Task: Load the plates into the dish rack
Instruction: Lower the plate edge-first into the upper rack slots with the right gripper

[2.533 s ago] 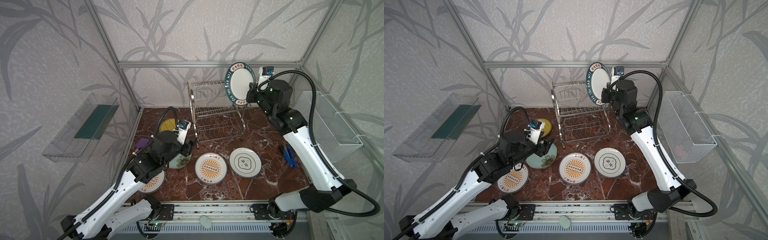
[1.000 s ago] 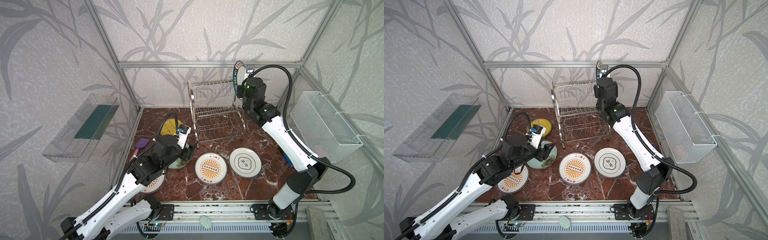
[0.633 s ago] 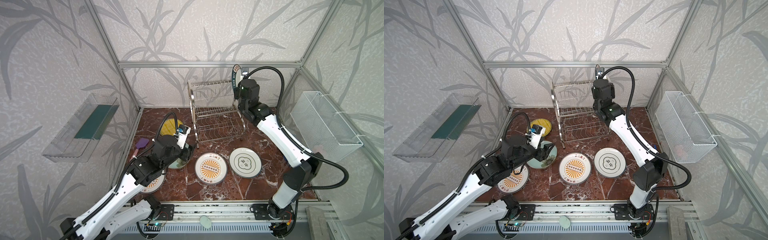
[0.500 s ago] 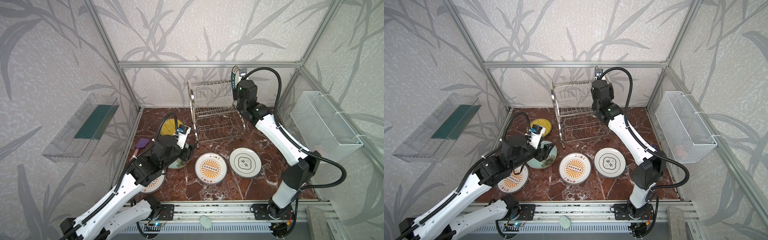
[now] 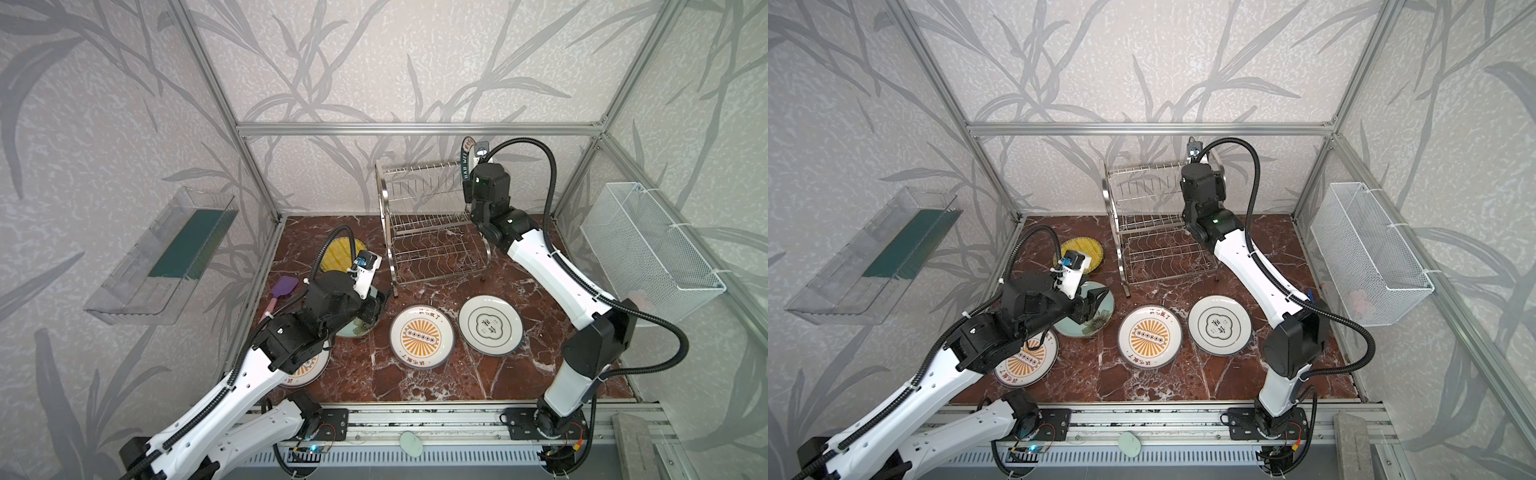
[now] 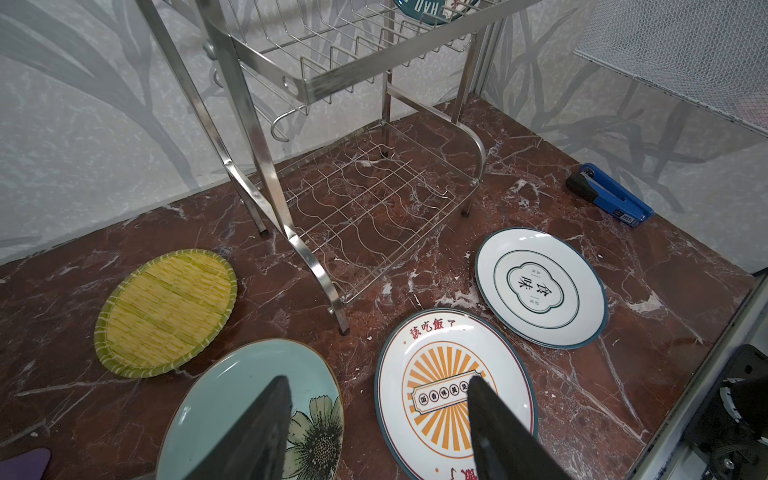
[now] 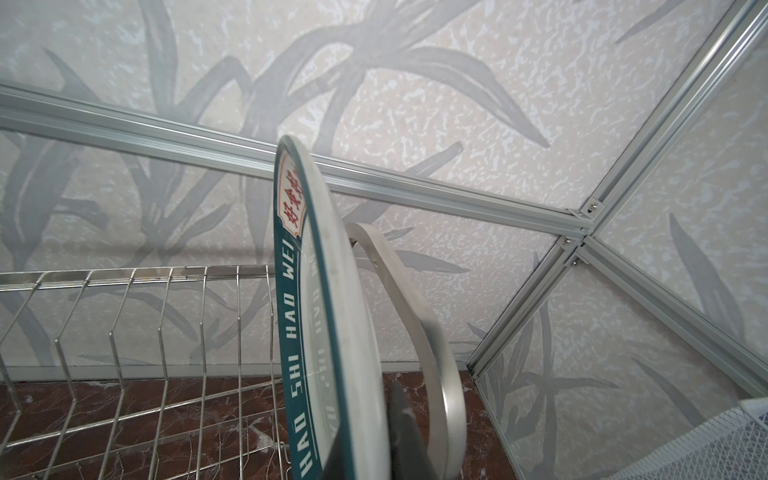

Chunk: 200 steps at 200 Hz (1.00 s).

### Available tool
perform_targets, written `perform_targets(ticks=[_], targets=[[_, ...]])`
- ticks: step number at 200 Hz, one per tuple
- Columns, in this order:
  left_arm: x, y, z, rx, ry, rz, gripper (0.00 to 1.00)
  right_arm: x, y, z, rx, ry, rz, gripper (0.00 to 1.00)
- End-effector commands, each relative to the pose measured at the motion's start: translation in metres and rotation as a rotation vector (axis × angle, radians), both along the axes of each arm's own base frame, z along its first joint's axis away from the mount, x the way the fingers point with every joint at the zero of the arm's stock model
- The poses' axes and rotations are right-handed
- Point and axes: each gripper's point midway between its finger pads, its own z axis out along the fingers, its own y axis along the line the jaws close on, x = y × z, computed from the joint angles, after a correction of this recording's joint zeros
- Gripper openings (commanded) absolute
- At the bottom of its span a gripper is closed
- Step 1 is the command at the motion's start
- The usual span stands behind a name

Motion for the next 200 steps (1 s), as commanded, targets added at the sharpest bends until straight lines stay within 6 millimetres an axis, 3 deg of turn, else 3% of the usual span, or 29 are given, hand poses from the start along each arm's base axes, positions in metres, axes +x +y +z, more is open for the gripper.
perform_targets(ticks=[1,200], targets=[[-0.002,0.005,-0.003,0.020,-0.008,0.001,0.65,-0.002,-0.002,0.020,0.043,-0.077,-0.005,0.00],[-0.002,0.006,-0.004,0.021,-0.005,0.004,0.65,0.001,-0.016,0.003,0.022,0.017,0.001,0.00]])
